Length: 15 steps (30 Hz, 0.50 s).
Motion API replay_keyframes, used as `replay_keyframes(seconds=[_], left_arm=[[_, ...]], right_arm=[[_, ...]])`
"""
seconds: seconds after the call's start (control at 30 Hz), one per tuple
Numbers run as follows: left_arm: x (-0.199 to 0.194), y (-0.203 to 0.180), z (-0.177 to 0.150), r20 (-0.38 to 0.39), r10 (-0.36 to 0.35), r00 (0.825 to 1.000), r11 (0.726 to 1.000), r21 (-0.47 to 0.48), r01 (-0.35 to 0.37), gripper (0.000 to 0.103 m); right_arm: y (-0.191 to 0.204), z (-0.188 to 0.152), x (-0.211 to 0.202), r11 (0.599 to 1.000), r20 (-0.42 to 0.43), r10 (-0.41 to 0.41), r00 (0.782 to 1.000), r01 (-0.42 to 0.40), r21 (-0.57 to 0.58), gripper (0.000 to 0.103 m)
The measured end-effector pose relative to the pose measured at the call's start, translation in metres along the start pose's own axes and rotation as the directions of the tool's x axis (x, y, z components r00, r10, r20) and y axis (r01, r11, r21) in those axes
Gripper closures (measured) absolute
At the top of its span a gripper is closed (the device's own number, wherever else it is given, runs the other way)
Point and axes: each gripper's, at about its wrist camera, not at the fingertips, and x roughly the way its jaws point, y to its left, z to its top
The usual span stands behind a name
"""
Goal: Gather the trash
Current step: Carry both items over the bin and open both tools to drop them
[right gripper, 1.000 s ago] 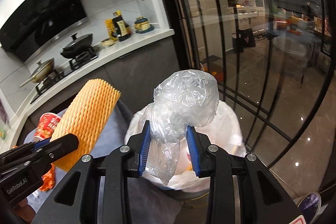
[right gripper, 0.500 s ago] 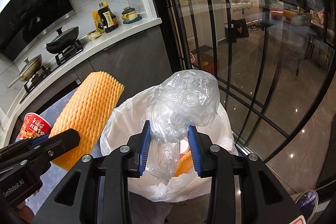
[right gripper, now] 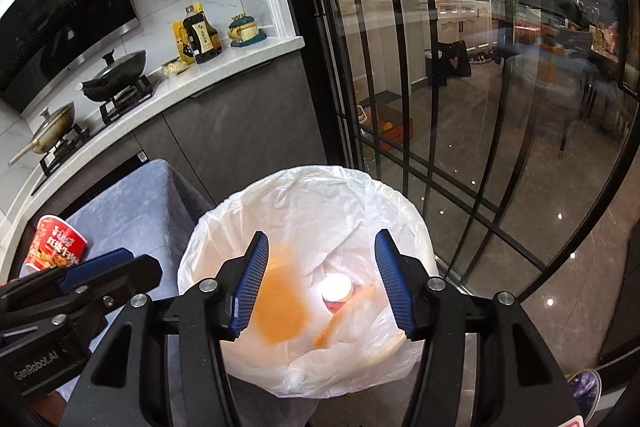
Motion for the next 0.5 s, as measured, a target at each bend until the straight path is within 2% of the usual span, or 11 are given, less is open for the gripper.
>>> replay_keyframes(seconds=[0.07, 0.17, 0.5], left_arm=[[-0.002, 0.002, 0.0, 0.009, 0.005, 1.0, 1.0, -0.004, -0.005, 0.056], [-0.007, 0.004, 0.001, 0.02, 0.015, 1.0, 1.0, -0.01, -0.015, 0.053], [-0.032, 0.022, -0.001, 0.065, 0.061, 0.996, 0.998, -0.038, -0.059, 0.053]], right_arm=[[0.003, 0.001, -0.004, 1.0, 0.01, 0.004, 1.0, -0.004, -0.004, 0.048], [0.006, 0.001, -0.007, 1.0, 0.02, 0.014, 1.0, -0.013, -0.011, 0.048], [0.032, 0.001, -0.034, 0.998, 0.072, 0.04, 0.997, -0.036, -0.053, 0.043]])
